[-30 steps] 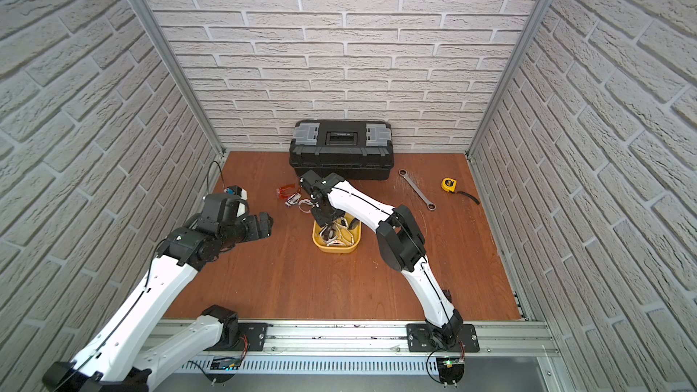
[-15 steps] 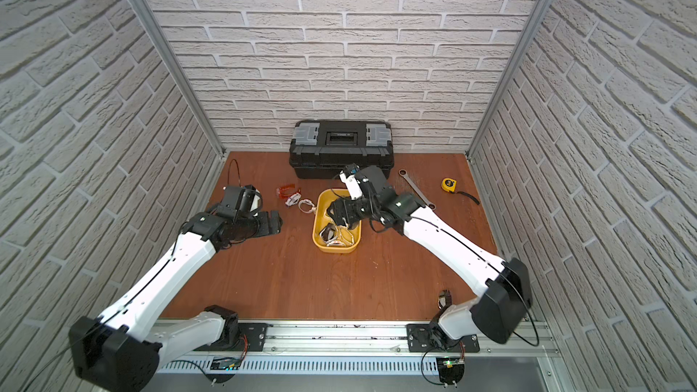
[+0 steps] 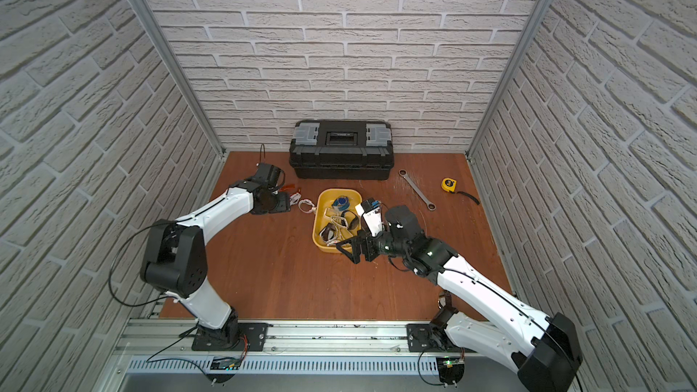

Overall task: Put the watch into the storage box
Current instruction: Pick up the watch at the center of the board.

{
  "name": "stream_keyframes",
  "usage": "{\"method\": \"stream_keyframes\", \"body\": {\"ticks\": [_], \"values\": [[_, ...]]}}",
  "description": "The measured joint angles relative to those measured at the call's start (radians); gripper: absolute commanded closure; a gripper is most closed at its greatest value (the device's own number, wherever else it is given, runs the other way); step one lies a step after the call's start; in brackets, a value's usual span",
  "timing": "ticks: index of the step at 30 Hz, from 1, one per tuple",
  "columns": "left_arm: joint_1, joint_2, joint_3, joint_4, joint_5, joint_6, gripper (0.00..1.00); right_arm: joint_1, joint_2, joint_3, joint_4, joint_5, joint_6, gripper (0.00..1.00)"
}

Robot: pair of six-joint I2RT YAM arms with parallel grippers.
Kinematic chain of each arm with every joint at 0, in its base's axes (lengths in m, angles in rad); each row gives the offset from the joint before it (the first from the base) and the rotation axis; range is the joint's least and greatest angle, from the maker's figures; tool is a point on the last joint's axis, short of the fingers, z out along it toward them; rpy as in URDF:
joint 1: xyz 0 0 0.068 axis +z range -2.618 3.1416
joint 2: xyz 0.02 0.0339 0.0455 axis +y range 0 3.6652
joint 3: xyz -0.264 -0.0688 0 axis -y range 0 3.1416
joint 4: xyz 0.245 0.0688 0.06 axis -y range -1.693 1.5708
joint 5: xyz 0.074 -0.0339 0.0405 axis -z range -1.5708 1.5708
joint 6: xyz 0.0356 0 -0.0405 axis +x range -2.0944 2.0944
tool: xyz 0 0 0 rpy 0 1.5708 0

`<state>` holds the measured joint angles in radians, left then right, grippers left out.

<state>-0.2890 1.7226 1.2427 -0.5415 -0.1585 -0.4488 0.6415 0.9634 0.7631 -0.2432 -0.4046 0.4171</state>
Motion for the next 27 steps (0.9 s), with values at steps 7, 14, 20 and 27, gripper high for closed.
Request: {"method": "stream_keyframes", "body": {"ticks": [7, 14, 20, 27], "values": [[-0.056, 0.133, 0.101, 0.027, -0.097, 0.104, 0.30, 0.000, -0.044, -0.002, -0.008, 0.006, 0.003, 0.00], [-0.116, 0.237, 0.159, 0.018, -0.199, 0.188, 0.34, 0.000, -0.067, -0.008, -0.036, 0.023, 0.002, 0.00], [-0.138, 0.297, 0.204, 0.022, -0.289, 0.241, 0.40, 0.000, -0.082, -0.027, -0.040, 0.032, 0.002, 0.00], [-0.138, 0.340, 0.232, 0.027, -0.372, 0.295, 0.51, 0.000, -0.105, -0.039, -0.050, 0.056, -0.002, 0.00]]}}
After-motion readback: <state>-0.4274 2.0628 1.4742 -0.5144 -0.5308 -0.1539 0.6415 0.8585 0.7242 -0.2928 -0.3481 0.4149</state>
